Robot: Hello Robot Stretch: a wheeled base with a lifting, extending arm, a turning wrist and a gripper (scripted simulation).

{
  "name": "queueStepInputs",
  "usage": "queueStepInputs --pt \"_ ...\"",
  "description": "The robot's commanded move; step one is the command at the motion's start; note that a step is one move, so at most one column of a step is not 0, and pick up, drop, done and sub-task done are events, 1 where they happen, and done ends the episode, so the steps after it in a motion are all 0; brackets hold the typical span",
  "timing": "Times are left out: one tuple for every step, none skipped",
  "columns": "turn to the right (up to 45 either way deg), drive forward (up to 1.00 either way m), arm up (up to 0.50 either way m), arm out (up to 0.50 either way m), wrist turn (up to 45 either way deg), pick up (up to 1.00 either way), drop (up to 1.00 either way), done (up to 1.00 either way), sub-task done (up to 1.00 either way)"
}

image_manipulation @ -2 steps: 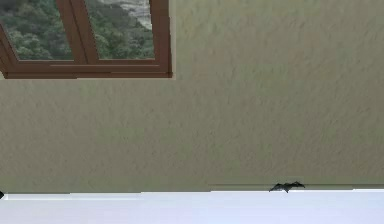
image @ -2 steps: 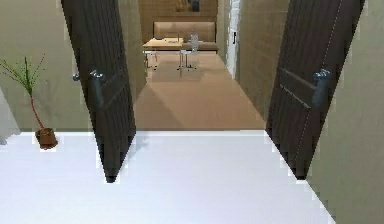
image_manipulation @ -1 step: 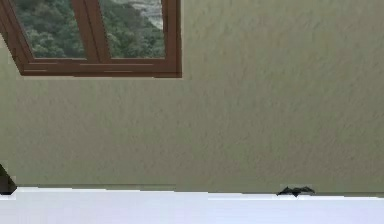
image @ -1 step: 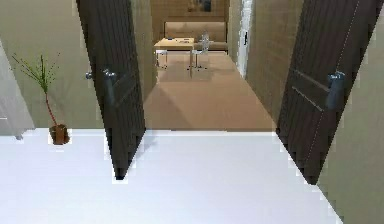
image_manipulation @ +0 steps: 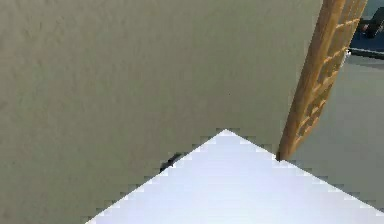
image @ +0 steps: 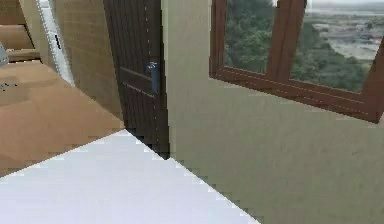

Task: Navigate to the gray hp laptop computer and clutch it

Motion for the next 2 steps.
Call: queueStepInputs --pt "45.0 0.0 0.0 0.0 0.0 0.0 0.0 0.0 0.0" --pt "0.0 0.1 0.0 0.0 0.0 0.0 0.0 0.0 0.0"
